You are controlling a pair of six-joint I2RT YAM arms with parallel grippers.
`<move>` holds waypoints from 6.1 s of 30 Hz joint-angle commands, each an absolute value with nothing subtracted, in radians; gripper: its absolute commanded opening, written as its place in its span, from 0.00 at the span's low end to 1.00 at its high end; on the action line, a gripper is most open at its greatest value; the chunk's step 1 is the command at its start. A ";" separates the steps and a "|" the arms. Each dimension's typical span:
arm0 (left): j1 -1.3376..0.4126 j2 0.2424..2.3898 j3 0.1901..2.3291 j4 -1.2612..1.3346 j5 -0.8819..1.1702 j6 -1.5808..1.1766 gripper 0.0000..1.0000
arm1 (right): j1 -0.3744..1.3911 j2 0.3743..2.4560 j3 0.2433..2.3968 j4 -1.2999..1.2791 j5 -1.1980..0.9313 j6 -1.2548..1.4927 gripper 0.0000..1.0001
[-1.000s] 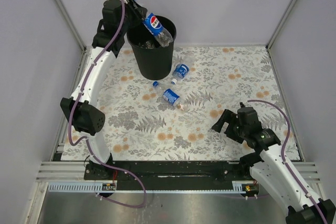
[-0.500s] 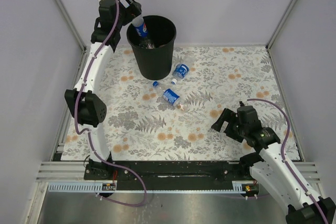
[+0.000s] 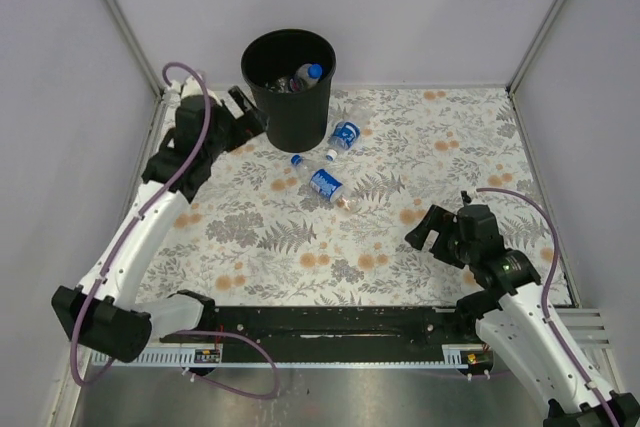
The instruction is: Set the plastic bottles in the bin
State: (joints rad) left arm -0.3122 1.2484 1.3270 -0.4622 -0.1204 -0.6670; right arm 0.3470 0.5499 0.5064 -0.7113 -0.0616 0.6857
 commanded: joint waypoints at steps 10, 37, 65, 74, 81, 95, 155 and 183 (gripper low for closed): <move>-0.537 1.340 1.000 -0.289 0.054 -0.882 0.99 | 0.351 0.572 0.515 -0.669 -0.094 0.681 0.99; -0.600 1.838 1.109 -0.107 -0.235 -1.201 0.90 | 0.353 0.480 0.498 -0.755 -0.063 0.747 0.99; -0.612 1.212 1.236 -0.199 -0.455 -0.444 0.00 | 0.353 0.534 0.477 -0.681 -0.064 0.762 0.99; -0.538 1.567 1.885 -0.186 -0.428 -0.025 0.00 | 0.353 0.583 0.512 -0.658 -0.107 0.712 0.99; -0.447 1.799 2.103 -0.092 -0.398 0.003 0.00 | 0.353 0.542 0.503 -0.675 -0.097 0.752 0.99; -0.311 1.852 2.031 -0.083 -0.273 -0.173 0.99 | 0.353 0.776 0.652 -0.605 -0.198 0.673 0.99; -0.319 0.899 1.218 -0.799 -0.376 -0.548 0.99 | 0.314 2.511 2.241 -0.595 -0.170 0.792 0.89; -0.316 0.816 1.204 -0.841 -0.430 -0.512 0.99 | 0.318 1.682 1.600 -0.313 0.089 0.638 0.17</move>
